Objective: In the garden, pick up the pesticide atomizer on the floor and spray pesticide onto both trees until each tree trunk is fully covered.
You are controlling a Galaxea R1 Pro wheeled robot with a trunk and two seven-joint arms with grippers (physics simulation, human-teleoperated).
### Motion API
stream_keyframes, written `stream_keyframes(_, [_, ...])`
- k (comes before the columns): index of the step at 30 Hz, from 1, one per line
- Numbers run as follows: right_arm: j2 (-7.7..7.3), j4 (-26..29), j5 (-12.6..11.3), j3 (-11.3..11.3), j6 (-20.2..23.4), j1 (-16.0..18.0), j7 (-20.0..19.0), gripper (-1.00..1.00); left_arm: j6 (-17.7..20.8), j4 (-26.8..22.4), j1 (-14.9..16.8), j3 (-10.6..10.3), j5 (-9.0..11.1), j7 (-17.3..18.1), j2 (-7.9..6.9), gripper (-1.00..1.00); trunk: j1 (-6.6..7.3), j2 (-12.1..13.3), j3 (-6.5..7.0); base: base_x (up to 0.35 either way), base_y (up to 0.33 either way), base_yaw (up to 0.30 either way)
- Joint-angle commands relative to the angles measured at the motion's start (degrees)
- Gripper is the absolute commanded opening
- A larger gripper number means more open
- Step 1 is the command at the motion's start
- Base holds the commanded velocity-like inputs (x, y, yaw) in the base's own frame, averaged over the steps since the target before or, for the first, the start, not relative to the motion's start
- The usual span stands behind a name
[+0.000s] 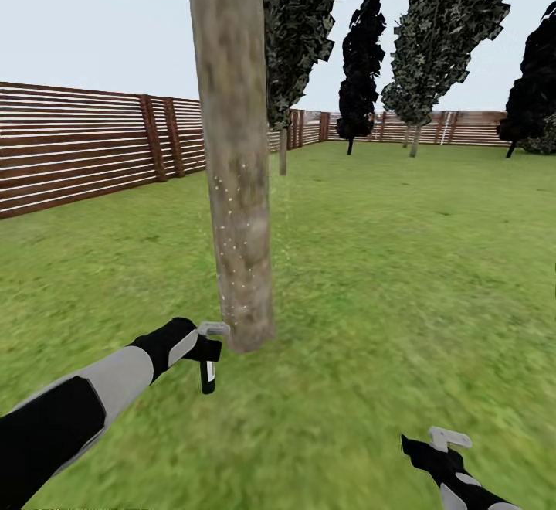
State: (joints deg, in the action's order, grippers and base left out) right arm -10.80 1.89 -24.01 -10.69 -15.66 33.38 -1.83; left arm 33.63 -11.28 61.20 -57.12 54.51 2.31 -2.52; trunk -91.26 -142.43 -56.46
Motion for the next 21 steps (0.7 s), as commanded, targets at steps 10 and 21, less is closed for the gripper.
stream_keyframes(10, [-0.01,0.0,-0.6,-0.4,-0.2,0.0,-0.2,1.0,0.2,-0.1,0.1,-0.2,-0.2,0.2,-0.03,-1.0,0.01,0.0,-0.06,-0.068,-0.328,0.158])
stream_keyframes(21, [-0.01,0.0,-0.5,-0.5,-0.2,0.0,-0.2,1.0,0.2,-0.1,0.1,-0.1,-0.2,0.2,-0.03,-1.0,0.01,0.0,-0.06,-0.007,-0.328,0.101])
